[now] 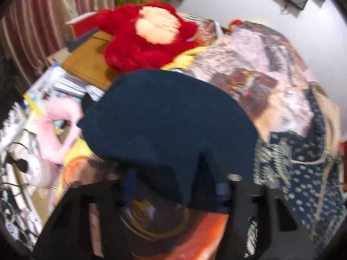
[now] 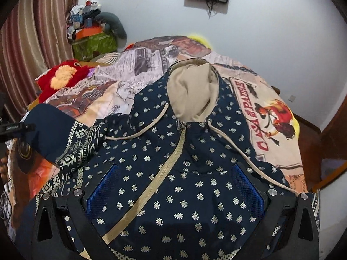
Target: Fold large clothes
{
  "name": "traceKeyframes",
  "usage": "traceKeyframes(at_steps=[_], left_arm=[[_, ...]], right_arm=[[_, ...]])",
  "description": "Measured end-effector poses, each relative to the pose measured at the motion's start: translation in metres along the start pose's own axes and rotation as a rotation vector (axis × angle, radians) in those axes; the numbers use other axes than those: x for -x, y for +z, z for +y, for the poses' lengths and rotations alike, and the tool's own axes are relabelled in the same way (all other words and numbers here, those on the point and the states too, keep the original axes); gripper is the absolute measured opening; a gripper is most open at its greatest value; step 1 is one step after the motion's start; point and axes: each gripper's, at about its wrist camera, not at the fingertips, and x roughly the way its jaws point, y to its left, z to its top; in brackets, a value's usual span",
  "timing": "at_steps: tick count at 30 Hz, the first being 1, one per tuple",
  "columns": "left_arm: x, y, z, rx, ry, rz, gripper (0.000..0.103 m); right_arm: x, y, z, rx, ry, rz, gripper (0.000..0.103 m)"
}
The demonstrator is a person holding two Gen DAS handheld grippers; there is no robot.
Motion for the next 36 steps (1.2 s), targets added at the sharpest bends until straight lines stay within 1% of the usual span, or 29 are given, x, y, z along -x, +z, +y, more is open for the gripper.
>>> traceKeyframes(at_steps=[1,2,3,7,9,14,17,19,22,24,26,29,31,33,35,36], left_arm=[[0.001,0.003,0.001,-0.005,0.013,-0.013,0.033],[0.002,0.005,-0.001,-0.015,0.03,-0.024,0.017],[0.004,0.008,-0.001,-0.028,0.053,-0.029,0.006],[0.012,0.014,-0.009,-0.081,0.096,-0.057,0.003],[0.025,0.017,-0.016,-0.107,0.093,-0.087,0.003],[0.076,0.033,-0.046,-0.159,-0.004,-0.175,0.003],[0.112,0.04,-0.078,-0.218,-0.069,-0.242,0.003],[0.133,0.043,-0.105,-0.26,-0.126,-0.274,0.003],[0.153,0.038,-0.147,-0.317,-0.207,-0.292,0.003],[0.162,0.031,-0.178,-0.367,-0.249,-0.302,0.003],[0.169,0.016,-0.216,-0.441,-0.285,-0.311,0.003],[0.167,-0.012,-0.261,-0.532,-0.332,-0.294,0.003],[0.158,-0.037,-0.29,-0.593,-0.368,-0.253,0.003],[0.144,-0.062,-0.313,-0.643,-0.396,-0.195,0.003],[0.13,-0.08,-0.329,-0.681,-0.413,-0.131,0.003],[0.119,-0.094,-0.339,-0.703,-0.428,-0.081,0.003]], right_arm=[[-0.001,0.0,0.0,0.003,0.002,0.001,0.103],[-0.001,-0.001,-0.001,0.004,0.004,0.002,0.103],[-0.001,-0.002,-0.001,0.005,0.004,0.001,0.103],[0.002,-0.002,-0.005,-0.005,0.005,-0.001,0.103],[0.006,-0.001,-0.009,-0.016,0.009,-0.006,0.103],[0.024,0.001,-0.02,-0.03,0.001,-0.031,0.103],[0.035,0.0,-0.028,-0.039,-0.002,-0.041,0.103],[0.046,-0.001,-0.037,-0.061,0.002,-0.052,0.103],[0.06,-0.004,-0.053,-0.094,0.01,-0.06,0.103],[0.07,-0.007,-0.065,-0.113,0.009,-0.067,0.103],[0.08,-0.01,-0.076,-0.124,-0.002,-0.076,0.103],[0.095,-0.018,-0.092,-0.14,-0.02,-0.082,0.103],[0.104,-0.024,-0.105,-0.156,-0.031,-0.083,0.103],[0.109,-0.029,-0.115,-0.171,-0.04,-0.08,0.103],[0.113,-0.037,-0.126,-0.19,-0.05,-0.074,0.103],[0.115,-0.04,-0.131,-0.199,-0.054,-0.069,0.103]])
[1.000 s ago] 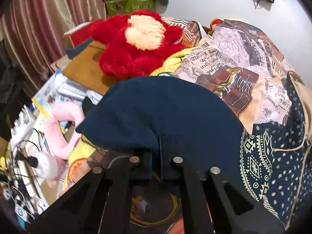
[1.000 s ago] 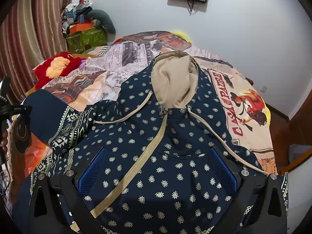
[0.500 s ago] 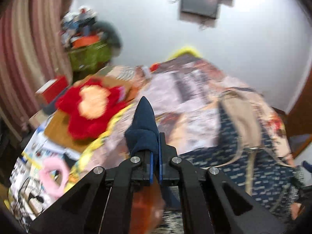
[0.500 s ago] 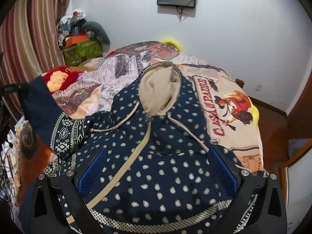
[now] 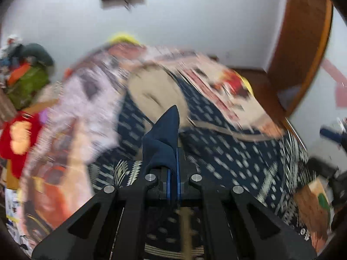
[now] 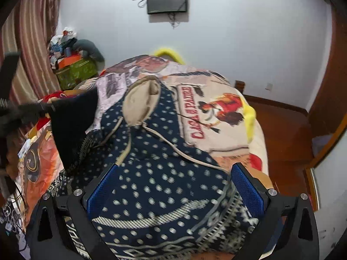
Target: Fold large clothes
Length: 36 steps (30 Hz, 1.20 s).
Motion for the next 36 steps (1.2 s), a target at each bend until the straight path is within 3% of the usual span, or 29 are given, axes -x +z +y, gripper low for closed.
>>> traceKeyframes(at_steps=[6,12,13,15,18,20,26,30,36], left_arm=[[-0.044,-0.045,-0.052,-0.105,-0.093,0.154,0.003],[-0.043,-0.06,-0.061,-0.167,-0.094,0.199,0.009],[-0.038,-0.059,-0.056,-0.151,-0.105,0.209,0.011],[-0.026,-0.056,-0.042,-0.114,-0.123,0.217,0.031],[-0.001,-0.05,-0.015,-0.065,-0.118,0.166,0.05],[0.014,-0.048,0.005,-0.046,-0.095,0.132,0.056],[0.049,-0.062,0.084,0.009,0.074,0.063,0.064],[0.039,-0.09,0.142,0.066,0.178,0.123,0.064],[0.001,-0.144,0.186,0.128,0.224,0.251,0.064]], right_arm=[[0.001,-0.015,-0.023,-0.027,-0.021,0.038,0.103],[-0.011,-0.024,-0.02,-0.044,-0.006,0.088,0.103],[-0.012,-0.024,-0.017,-0.039,-0.002,0.092,0.103],[-0.015,-0.024,-0.01,-0.023,0.004,0.094,0.103],[-0.019,-0.02,0.005,0.006,0.017,0.095,0.103],[-0.022,-0.016,0.016,0.022,0.034,0.097,0.103],[-0.04,-0.007,0.058,0.08,0.091,0.116,0.103],[-0.06,-0.007,0.094,0.153,0.117,0.148,0.103],[-0.108,-0.018,0.156,0.311,0.146,0.25,0.099]])
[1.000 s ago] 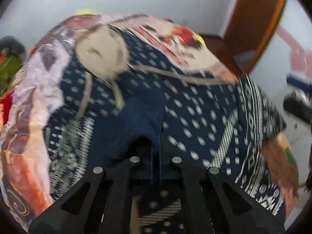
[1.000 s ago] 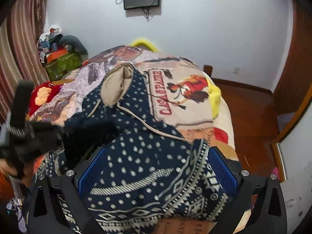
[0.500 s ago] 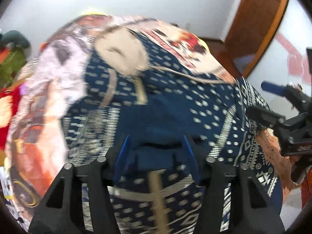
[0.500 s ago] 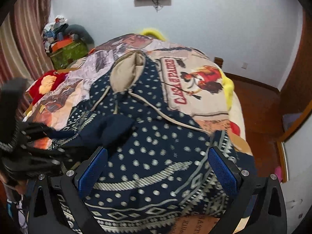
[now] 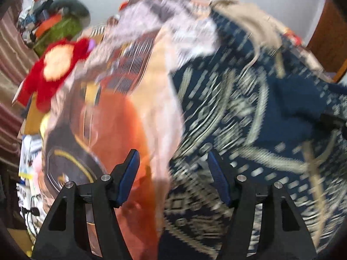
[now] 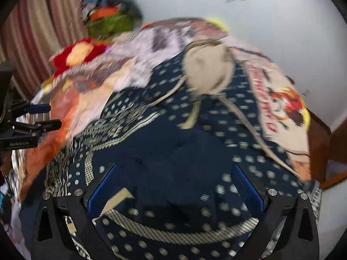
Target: Fold large clothes
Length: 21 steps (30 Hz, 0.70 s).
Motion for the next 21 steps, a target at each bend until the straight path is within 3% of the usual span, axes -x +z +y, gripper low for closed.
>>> traceKeyframes(at_steps=[6,11,13,16,17,18,21], left_arm=[[-0.05,-0.023,0.004,-0.046,0.025,0.082,0.064],[-0.057,-0.015,0.004,-0.032,0.006,0.019,0.064],[-0.06,-0.006,-0.003,-0.053,0.012,-0.003,0.058],[-0.063,0.004,-0.013,-0.066,-0.012,-0.009,0.029],[-0.064,0.007,-0.016,-0.063,-0.015,-0.013,0.017],[-0.064,0.009,-0.018,-0.063,-0.003,-0.016,0.014],[-0.059,0.012,-0.019,-0.047,0.027,-0.035,0.01]], right_arm=[[-0.049,0.005,0.023,0.104,-0.005,0.116,0.074],[-0.069,0.003,0.02,0.111,-0.015,0.154,0.06],[-0.071,0.003,0.02,0.124,-0.015,0.151,0.058],[-0.073,0.002,0.02,0.134,-0.022,0.144,0.048],[-0.072,0.003,0.021,0.139,-0.028,0.138,0.039],[-0.071,0.004,0.021,0.143,-0.037,0.135,0.029],[-0.066,0.006,0.02,0.139,-0.058,0.118,0.015]])
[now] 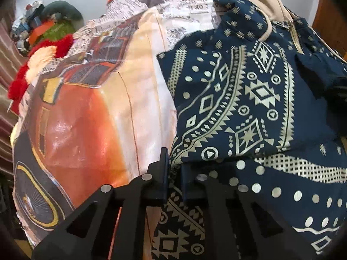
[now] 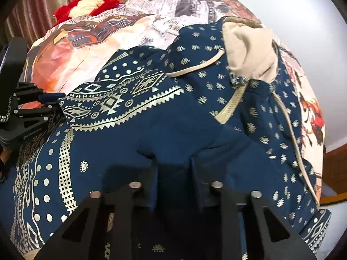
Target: Fold large clothes
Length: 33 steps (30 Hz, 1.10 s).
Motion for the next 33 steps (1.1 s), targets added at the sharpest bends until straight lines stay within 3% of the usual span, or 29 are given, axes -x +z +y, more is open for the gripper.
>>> traceKeyframes(at_steps=[7,13,18,25,33], left_arm=[[0.024,0.004,0.023,0.083,0.008,-0.038,0.01],[0.021,-0.005,0.019,0.083,0.012,0.001,0.01],[0.018,-0.017,0.012,0.066,0.045,0.04,0.01],[0.026,-0.026,0.018,0.089,0.05,0.068,0.01],[0.049,-0.031,0.02,0.088,0.058,0.054,0.01]], right_arm=[[0.046,-0.001,-0.029,-0.122,0.029,-0.124,0.011],[0.095,-0.011,-0.066,-0.246,0.022,-0.231,0.01],[0.119,-0.038,-0.1,-0.321,-0.01,-0.252,0.01],[0.126,-0.082,-0.135,-0.438,-0.021,-0.216,0.01],[0.092,-0.126,-0.151,-0.523,0.01,-0.061,0.011]])
